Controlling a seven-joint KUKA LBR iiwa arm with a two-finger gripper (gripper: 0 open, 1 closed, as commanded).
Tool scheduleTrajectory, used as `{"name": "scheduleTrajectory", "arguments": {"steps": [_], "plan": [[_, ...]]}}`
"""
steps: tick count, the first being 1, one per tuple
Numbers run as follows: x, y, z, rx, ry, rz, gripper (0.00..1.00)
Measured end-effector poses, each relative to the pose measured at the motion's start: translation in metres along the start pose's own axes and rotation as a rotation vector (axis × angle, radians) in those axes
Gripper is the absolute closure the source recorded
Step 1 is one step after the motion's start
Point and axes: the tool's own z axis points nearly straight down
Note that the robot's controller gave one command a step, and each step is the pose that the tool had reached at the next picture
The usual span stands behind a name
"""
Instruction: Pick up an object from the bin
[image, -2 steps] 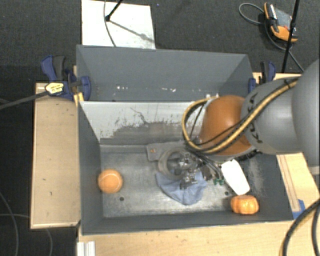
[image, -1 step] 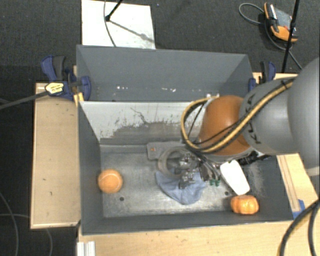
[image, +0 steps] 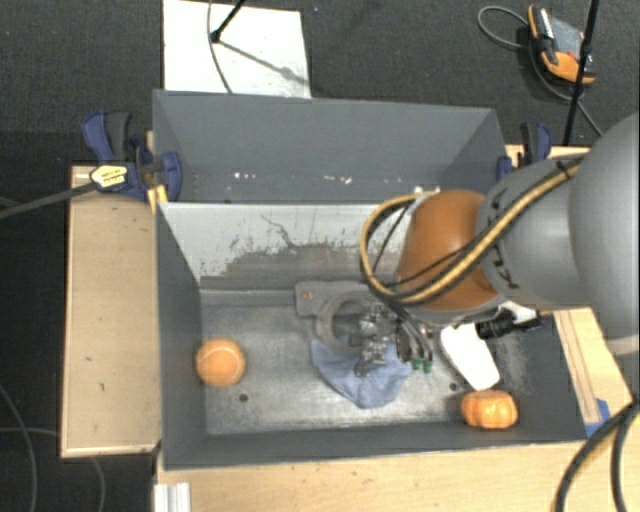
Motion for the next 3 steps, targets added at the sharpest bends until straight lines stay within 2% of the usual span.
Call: {"name": "scheduleTrajectory", "arguments": {"steps": [1, 2, 3], "plan": [[0.002, 0.001, -0.003, -0.001, 0.003, 0.057, 1.00], [0.002, 0.002, -0.021, -0.002, 0.001, 0.053, 1.00], [0.000, 0.002, -0.035, -0.002, -0.008, 0.018, 1.00]]}}
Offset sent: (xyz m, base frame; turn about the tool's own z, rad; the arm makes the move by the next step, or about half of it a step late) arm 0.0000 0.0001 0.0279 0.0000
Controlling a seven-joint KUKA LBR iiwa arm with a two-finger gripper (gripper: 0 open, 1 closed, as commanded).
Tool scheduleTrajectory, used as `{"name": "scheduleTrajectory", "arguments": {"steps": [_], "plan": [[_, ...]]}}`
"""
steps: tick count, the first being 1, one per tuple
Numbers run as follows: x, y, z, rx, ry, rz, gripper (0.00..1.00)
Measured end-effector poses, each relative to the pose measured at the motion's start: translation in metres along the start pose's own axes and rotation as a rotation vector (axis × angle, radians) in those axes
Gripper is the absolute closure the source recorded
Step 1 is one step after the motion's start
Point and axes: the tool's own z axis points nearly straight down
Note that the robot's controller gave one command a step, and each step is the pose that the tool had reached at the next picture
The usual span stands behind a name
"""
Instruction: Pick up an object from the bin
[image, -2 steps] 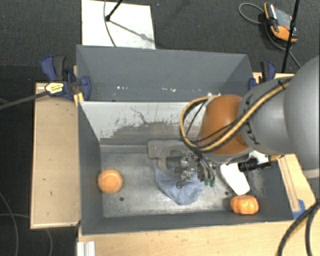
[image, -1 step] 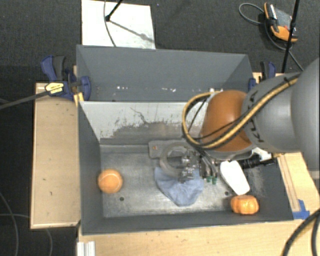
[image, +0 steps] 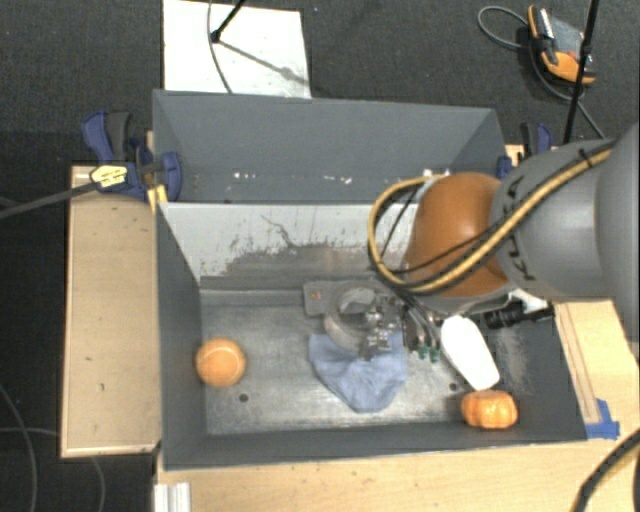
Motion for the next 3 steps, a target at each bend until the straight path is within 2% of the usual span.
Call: {"name": "scheduleTrajectory", "arguments": {"steps": [3], "plan": [[0.000, -0.001, -0.017, 0.003, 0.003, 0.015, 1.00]]}}
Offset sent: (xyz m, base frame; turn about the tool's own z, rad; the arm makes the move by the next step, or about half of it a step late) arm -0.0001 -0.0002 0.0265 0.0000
